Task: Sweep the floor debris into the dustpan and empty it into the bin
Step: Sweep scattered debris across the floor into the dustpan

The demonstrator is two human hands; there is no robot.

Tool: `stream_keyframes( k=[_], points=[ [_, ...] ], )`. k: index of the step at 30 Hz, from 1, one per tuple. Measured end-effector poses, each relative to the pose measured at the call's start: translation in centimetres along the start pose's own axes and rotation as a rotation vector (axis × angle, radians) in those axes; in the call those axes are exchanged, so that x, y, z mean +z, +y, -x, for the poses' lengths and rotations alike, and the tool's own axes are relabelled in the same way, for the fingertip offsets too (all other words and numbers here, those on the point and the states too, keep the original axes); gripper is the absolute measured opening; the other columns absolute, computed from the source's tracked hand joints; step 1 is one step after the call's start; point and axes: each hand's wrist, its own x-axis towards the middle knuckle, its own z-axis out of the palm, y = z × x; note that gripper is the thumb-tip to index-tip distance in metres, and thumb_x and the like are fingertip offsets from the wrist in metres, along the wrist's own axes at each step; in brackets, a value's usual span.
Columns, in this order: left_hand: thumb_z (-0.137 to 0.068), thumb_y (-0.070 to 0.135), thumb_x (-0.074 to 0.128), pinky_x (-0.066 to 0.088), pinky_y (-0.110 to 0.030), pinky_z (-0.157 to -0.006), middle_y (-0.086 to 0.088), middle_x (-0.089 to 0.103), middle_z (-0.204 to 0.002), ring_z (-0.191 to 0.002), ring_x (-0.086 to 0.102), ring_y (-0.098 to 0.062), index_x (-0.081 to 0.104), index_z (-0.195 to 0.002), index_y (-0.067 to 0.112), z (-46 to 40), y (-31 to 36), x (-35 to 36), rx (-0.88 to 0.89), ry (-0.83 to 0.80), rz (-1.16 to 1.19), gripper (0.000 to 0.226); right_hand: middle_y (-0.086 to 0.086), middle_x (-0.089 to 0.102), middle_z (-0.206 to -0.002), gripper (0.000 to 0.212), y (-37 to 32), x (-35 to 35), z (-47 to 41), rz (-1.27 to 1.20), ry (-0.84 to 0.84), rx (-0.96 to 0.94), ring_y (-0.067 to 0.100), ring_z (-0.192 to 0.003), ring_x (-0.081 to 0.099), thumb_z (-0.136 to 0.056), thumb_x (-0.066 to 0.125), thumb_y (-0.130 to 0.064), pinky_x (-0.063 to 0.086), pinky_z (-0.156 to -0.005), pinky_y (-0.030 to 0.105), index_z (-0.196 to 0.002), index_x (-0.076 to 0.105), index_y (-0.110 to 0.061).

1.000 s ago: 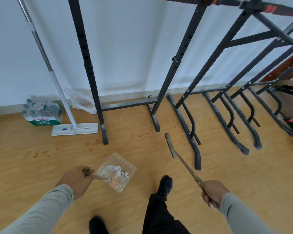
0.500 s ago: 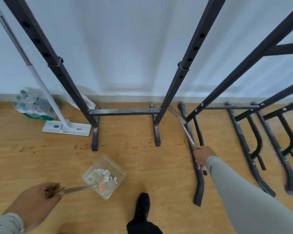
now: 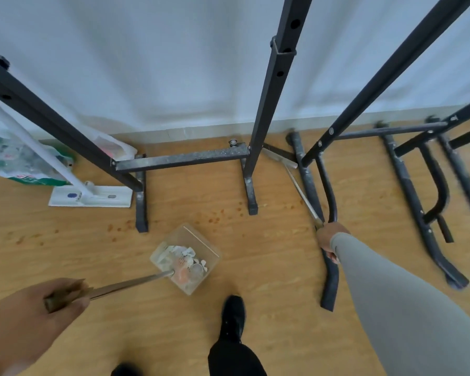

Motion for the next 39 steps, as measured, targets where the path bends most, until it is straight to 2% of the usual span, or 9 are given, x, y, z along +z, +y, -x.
stream_keyframes(
  k=[3, 8, 12, 18, 23, 28, 31, 35, 39],
  points=[
    [-0.078, 0.037, 0.081, 0.051, -0.036, -0.070, 0.018, 0.073, -0.076, -0.075, 0.068, -0.014, 0.072, -0.083, 0.046, 1.6, 2.5, -1.1, 0.044, -0.036, -0.003, 0.014, 0.017, 0.056, -0.085, 0.039, 3.4, 1.9, 3.5, -0.017, -0.078, 0.099, 0.028, -0.067, 0.051, -0.097, 0.040, -0.012, 0.041, -0.057, 0.032, -0.133, 0.052, -0.005],
    [-0.091, 0.040, 0.067, 0.045, -0.027, -0.079, 0.019, 0.063, -0.095, -0.084, 0.059, -0.008, 0.065, -0.104, 0.037, 4.2, 3.7, -1.9, 0.174, -0.130, -0.089, 0.013, 0.009, 0.041, -0.071, 0.017, 8.4, 5.5, 11.6, -0.175, -0.176, 0.268, 0.019, -0.056, 0.036, -0.095, 0.039, -0.010, 0.027, -0.050, 0.025, -0.090, 0.054, -0.003],
    [-0.094, 0.044, 0.059, 0.052, -0.029, -0.078, 0.015, 0.063, -0.094, -0.080, 0.061, -0.008, 0.061, -0.112, 0.038, 6.7, 0.8, -1.9, 0.213, -0.175, -0.186, 0.019, 0.008, 0.043, -0.061, 0.019, 13.1, 9.7, 20.3, -0.309, -0.265, 0.365, 0.016, -0.042, 0.031, -0.097, 0.042, -0.016, 0.023, -0.043, 0.017, -0.083, 0.050, -0.006],
    [-0.096, 0.044, 0.055, 0.053, -0.030, -0.082, 0.011, 0.066, -0.097, -0.085, 0.062, -0.012, 0.062, -0.122, 0.033, 8.7, -3.9, -2.6, 0.283, -0.201, -0.216, 0.029, 0.004, 0.049, -0.056, 0.022, 20.1, 8.6, 30.3, -0.396, -0.315, 0.249, 0.011, -0.039, 0.032, -0.102, 0.047, -0.030, 0.026, -0.037, 0.015, -0.111, 0.060, -0.015],
    [-0.097, 0.043, 0.053, 0.046, -0.025, -0.067, 0.014, 0.063, -0.092, -0.078, 0.060, -0.008, 0.061, -0.124, 0.032, 8.5, -6.2, -2.2, 0.303, -0.230, -0.216, 0.030, 0.006, 0.048, -0.060, 0.021, 21.3, 5.0, 33.6, -0.424, -0.185, 0.142, 0.014, -0.041, 0.031, -0.107, 0.043, -0.028, 0.026, -0.039, 0.018, -0.119, 0.056, -0.038],
    [-0.098, 0.040, 0.055, 0.050, -0.026, -0.075, 0.012, 0.064, -0.098, -0.083, 0.061, -0.009, 0.059, -0.125, 0.031, 7.1, -6.1, -0.3, 0.304, -0.252, -0.244, 0.030, 0.010, 0.046, -0.064, 0.031, 16.1, 7.6, 24.7, -0.202, -0.019, 0.154, 0.016, -0.047, 0.033, -0.103, 0.040, -0.017, 0.026, -0.045, 0.023, -0.119, 0.066, -0.011],
    [-0.098, 0.040, 0.055, 0.047, -0.024, -0.070, 0.013, 0.063, -0.095, -0.079, 0.060, -0.007, 0.059, -0.123, 0.030, 6.7, -6.0, 0.4, 0.319, -0.274, -0.278, 0.027, 0.007, 0.045, -0.068, 0.037, 15.9, 12.2, 22.3, -0.020, -0.103, 0.062, 0.017, -0.052, 0.040, -0.099, 0.041, -0.006, 0.034, -0.046, 0.024, -0.132, 0.055, 0.003],
    [-0.098, 0.039, 0.054, 0.042, -0.020, -0.059, 0.014, 0.062, -0.091, -0.074, 0.059, -0.005, 0.059, -0.120, 0.032, 6.9, -6.1, 0.6, 0.326, -0.285, -0.325, 0.024, 0.015, 0.062, -0.084, 0.047, 19.6, 18.3, 27.1, 0.186, -0.140, 0.078, 0.022, -0.051, 0.048, -0.101, 0.033, -0.010, 0.040, -0.043, 0.026, -0.146, 0.044, -0.018],
    [-0.098, 0.040, 0.053, 0.044, -0.022, -0.062, 0.016, 0.061, -0.091, -0.076, 0.060, -0.006, 0.058, -0.121, 0.034, 7.3, -7.5, 0.4, 0.311, -0.304, -0.369, 0.025, 0.005, 0.062, -0.101, 0.043, 23.6, 19.1, 33.9, 0.343, -0.272, -0.010, 0.021, -0.068, 0.065, -0.105, 0.029, -0.025, 0.058, -0.051, 0.029, -0.147, 0.038, -0.025]
  ],
)
